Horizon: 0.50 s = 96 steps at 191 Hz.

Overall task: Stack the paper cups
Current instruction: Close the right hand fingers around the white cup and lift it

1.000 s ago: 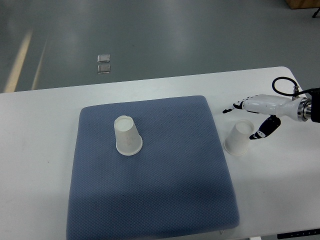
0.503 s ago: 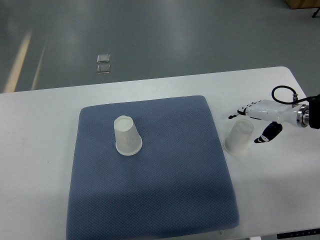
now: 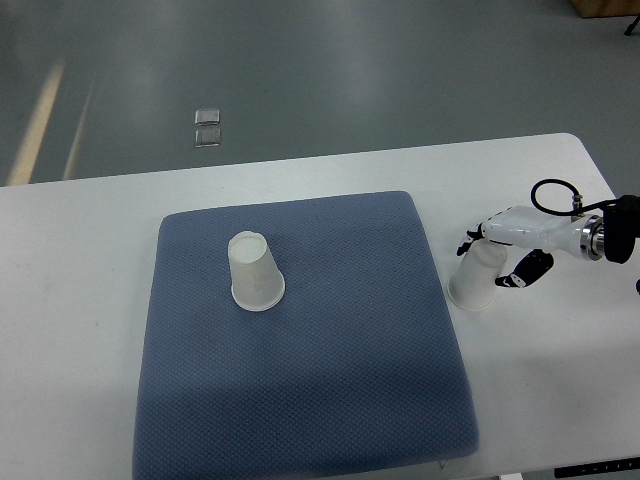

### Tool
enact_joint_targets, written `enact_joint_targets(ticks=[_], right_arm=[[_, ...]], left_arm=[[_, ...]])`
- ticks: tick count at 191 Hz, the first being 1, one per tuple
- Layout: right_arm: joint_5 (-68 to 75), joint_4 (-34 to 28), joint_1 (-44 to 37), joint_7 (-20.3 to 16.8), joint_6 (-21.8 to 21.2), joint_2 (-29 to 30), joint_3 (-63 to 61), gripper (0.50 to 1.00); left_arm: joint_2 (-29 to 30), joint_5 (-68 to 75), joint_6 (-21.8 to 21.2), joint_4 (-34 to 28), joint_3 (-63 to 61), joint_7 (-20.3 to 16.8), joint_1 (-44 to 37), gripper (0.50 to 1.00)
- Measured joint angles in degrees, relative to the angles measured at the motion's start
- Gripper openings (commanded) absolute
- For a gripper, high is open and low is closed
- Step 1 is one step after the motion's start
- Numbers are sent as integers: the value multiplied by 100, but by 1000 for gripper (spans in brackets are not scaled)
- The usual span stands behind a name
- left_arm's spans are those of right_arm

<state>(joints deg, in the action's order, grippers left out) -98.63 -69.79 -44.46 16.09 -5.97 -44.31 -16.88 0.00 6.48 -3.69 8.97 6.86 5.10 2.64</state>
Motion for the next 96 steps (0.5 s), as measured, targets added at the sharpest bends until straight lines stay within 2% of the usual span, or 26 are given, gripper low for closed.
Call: enact_joint_targets(ticks=[20,35,62,96], right_arm=[[-64,40,-6,1,0,13,0,578],[-75,44,-20,0,0,18,-5,554],[-51,21,-193,5,18,19,-36,554],[51,-184,-802,16,-69,19,-52,554]], left_arm=[[0,-1,0,0,0,0,0,1000],[0,-1,0,0,0,0,0,1000],[0,-1,0,0,0,0,0,1000],[0,-1,0,0,0,0,0,1000]])
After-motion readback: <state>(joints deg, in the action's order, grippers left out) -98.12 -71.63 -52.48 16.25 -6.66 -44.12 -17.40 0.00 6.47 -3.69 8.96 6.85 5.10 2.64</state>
